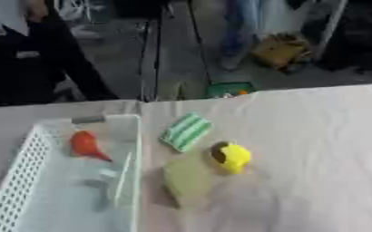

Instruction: Pick up objects on the table and place them in the box.

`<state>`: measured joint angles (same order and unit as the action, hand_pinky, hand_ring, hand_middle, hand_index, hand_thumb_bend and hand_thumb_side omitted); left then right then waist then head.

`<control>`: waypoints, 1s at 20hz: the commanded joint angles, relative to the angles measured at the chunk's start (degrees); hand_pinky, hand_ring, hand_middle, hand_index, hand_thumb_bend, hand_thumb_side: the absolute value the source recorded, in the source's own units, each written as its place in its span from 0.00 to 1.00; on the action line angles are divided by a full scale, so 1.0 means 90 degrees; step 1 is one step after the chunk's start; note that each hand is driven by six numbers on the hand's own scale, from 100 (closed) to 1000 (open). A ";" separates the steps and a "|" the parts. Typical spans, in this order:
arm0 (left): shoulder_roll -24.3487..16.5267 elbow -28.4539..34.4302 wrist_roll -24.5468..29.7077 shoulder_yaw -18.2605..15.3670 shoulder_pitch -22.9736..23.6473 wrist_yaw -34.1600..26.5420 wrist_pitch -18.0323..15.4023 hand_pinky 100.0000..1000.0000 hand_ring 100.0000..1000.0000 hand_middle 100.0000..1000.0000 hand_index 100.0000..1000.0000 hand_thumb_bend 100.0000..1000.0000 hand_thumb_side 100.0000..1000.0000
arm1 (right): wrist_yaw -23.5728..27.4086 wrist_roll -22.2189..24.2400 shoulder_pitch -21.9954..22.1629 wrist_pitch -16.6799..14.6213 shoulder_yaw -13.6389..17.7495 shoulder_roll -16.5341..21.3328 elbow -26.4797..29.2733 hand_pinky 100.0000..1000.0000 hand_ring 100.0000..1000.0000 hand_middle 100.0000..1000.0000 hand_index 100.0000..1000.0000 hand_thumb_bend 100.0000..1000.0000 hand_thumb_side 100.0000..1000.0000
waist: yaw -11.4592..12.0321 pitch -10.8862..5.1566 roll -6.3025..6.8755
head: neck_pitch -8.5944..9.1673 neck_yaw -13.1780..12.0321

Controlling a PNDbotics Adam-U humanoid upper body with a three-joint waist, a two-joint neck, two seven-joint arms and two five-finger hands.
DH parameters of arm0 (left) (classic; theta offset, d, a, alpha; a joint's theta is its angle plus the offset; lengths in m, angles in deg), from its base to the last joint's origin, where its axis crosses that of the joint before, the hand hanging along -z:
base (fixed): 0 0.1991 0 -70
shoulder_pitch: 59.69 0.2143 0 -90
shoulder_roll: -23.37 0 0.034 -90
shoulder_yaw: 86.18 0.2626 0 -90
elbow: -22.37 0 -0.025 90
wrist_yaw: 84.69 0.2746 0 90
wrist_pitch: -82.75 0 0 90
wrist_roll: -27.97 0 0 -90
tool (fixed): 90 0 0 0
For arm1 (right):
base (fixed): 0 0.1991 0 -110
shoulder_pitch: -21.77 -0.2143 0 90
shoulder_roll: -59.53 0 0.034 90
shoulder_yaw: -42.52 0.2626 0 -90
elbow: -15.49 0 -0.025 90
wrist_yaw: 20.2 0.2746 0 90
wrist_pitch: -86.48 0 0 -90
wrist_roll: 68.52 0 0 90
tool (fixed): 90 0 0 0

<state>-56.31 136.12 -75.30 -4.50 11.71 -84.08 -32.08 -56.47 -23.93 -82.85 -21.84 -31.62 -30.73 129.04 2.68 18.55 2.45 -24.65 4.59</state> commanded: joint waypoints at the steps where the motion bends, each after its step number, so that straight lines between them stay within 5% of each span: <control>1: -0.0176 0.0094 0.0021 -0.0021 -0.0070 -0.0042 0.0027 0.96 0.93 1.00 1.00 0.03 1.00 | 0.0074 0.0025 -0.0052 -0.0036 0.0037 0.0151 0.0116 0.75 0.73 0.74 0.80 0.00 1.00 | 0.0002 -0.0159 -0.0024 | -0.0003 -0.0010; 8: -0.0175 0.0094 0.0072 0.0002 -0.0058 -0.0061 0.0073 0.96 0.93 1.00 1.00 0.02 1.00 | 0.0030 0.0436 -0.0029 0.0227 -0.0031 0.0482 0.0116 0.76 0.74 0.77 0.85 0.00 1.00 | 0.0015 -0.0170 -0.0079 | -0.0153 0.0055; 20: -0.0205 0.0094 0.0186 0.0098 -0.0005 -0.0083 0.0156 0.96 0.93 1.00 1.00 0.02 1.00 | -0.0041 0.3059 -0.0677 0.1635 -0.0869 0.2565 0.0116 0.78 0.78 0.80 0.87 0.08 1.00 | 0.0174 -0.0212 -0.0205 | -0.0221 0.0211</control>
<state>-56.78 136.12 -73.89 -3.76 12.03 -84.63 -30.69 -57.10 1.18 -88.29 -8.07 -38.87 -11.33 129.04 4.31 17.95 0.56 -26.64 6.24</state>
